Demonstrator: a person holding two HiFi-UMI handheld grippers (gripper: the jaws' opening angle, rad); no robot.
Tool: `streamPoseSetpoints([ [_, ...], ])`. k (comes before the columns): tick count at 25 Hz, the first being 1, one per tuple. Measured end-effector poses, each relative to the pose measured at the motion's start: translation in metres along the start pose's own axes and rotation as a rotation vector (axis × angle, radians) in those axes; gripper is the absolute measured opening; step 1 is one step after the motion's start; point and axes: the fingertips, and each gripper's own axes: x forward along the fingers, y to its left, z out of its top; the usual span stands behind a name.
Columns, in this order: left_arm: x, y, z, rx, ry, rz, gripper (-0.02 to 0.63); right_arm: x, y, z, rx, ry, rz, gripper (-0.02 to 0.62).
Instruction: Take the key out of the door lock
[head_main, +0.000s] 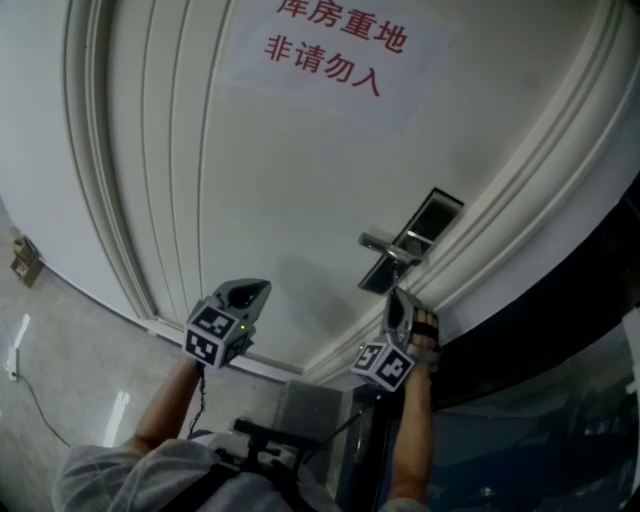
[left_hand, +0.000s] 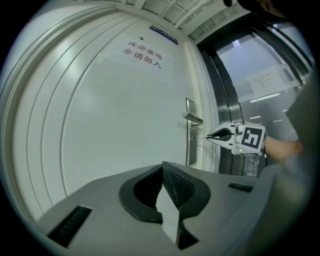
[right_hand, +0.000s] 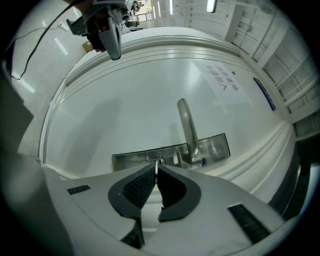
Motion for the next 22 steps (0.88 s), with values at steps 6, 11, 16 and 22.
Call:
streamPoseSetpoints([
  [6, -0.008, -0.004, -0.004, 0.002, 0.014, -0.017, 0.007, -0.033, -0.007, -0.003, 0.251, -0.026, -0.028, 0.023],
  [11, -0.013, -0.006, -0.001, 0.001, 0.011, -0.03, 0.008, -0.06, -0.015, -0.008, 0.462, -0.028, -0.049, 0.023],
  [16, -0.019, -0.012, 0.0, -0.002, 0.002, -0.04, 0.007, -0.078, -0.007, -0.016, 0.774, -0.022, -0.017, 0.021],
  [22, -0.031, -0.017, -0.001, 0.007, -0.002, -0.047, 0.007, -0.098, 0.01, -0.015, 1.071, -0.027, 0.03, 0.021],
])
